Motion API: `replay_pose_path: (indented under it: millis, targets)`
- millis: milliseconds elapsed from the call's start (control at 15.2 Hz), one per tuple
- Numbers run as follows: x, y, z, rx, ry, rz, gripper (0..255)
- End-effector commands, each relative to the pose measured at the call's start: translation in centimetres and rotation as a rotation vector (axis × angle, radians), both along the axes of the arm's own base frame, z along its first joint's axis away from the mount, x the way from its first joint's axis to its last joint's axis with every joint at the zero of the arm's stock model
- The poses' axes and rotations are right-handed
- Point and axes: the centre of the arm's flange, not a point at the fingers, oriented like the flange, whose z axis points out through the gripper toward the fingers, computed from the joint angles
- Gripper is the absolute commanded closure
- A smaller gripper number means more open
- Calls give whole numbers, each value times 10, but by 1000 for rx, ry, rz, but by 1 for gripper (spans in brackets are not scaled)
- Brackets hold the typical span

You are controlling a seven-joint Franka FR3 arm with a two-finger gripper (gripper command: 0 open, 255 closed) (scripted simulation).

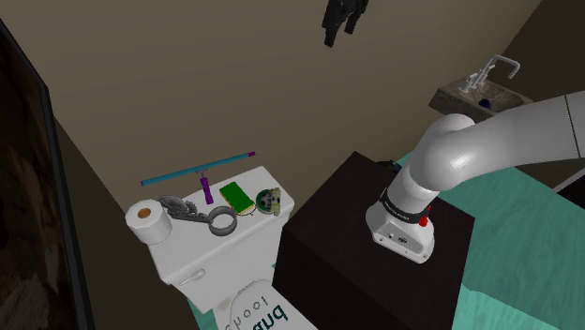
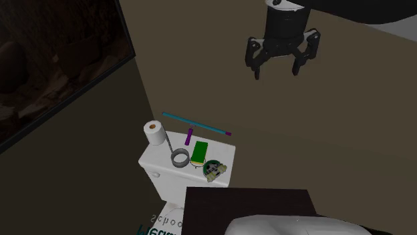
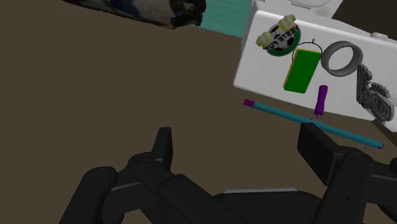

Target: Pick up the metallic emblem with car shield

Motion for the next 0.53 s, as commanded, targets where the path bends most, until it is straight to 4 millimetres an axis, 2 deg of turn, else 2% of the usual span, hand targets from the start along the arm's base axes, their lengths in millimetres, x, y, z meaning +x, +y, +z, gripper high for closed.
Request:
replay_pose_path:
  millis: [0,462]
  targets:
    - [0,0,0,0,0,0,0]
    - [42,52,-61,6,6,66,0]
